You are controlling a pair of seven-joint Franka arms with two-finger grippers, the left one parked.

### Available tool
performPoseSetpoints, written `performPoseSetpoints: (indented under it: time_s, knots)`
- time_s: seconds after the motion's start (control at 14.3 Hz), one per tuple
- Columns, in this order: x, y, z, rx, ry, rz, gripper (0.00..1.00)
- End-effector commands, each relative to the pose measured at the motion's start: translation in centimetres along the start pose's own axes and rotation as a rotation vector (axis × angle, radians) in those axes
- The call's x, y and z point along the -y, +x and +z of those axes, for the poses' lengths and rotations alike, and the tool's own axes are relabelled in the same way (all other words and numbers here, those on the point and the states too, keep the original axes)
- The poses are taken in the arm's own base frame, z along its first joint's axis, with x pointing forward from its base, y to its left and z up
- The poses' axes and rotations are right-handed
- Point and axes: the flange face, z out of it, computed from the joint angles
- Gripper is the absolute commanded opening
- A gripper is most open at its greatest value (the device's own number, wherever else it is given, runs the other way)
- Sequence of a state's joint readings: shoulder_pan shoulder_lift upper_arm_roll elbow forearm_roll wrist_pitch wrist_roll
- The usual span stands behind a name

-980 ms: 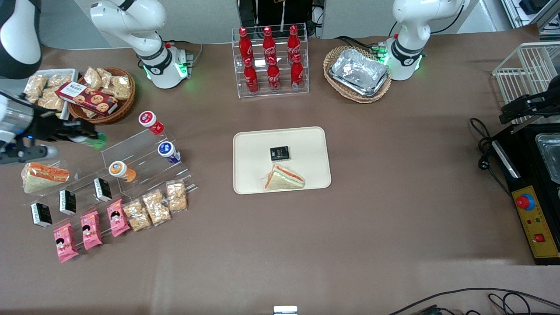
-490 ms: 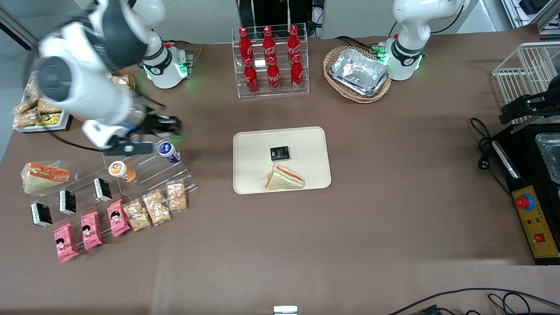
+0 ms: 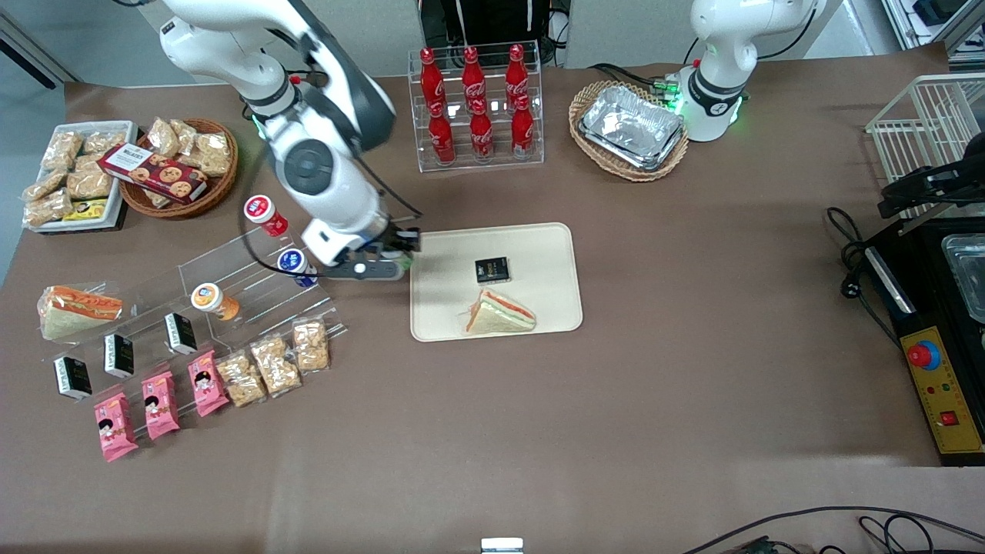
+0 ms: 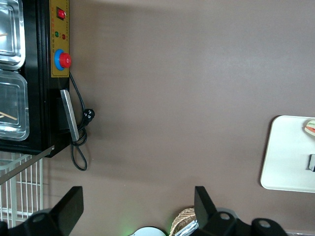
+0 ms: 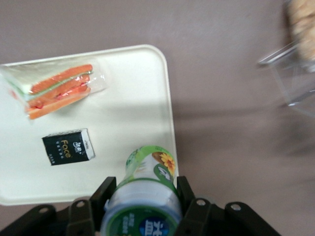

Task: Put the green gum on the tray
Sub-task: 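Lower the green bottle onto the tray beside the black box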

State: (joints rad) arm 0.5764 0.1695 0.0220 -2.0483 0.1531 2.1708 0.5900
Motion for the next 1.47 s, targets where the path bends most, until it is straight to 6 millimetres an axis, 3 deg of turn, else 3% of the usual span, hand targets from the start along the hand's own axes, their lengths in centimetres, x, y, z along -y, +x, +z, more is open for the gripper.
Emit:
performPoseSetpoints:
  time_s: [0.0, 0.42, 0.56, 0.7, 0.77, 0.84, 0.91, 1.19, 1.33, 1.4]
  knots:
    - [1.5, -0.9, 5.2, -0.020, 0.009, 0.020, 0.32]
    - [2.2, 0.1, 11.8, -0.060, 0.018, 0.015, 0.33]
    - [2.4, 0.1, 13.0, -0.069, 0.021, 0.012, 0.34]
    - [2.5, 0.2, 13.4, -0.065, 0.026, 0.021, 0.39]
    - [2.6, 0.3, 13.4, -0.059, 0.035, 0.035, 0.53]
    - [2.6, 0.4, 13.3, -0.054, 0.047, 0.052, 0.88]
    - [2.6, 0.5, 13.2, -0.053, 0.052, 0.059, 0.98]
    - [2.0, 1.5, 11.6, -0.065, 0.062, 0.049, 0.99]
    - [-0.4, 3.4, 7.7, -0.052, 0.059, 0.043, 0.99]
    - [-2.7, 4.8, 5.2, -0.032, 0.058, 0.046, 0.99]
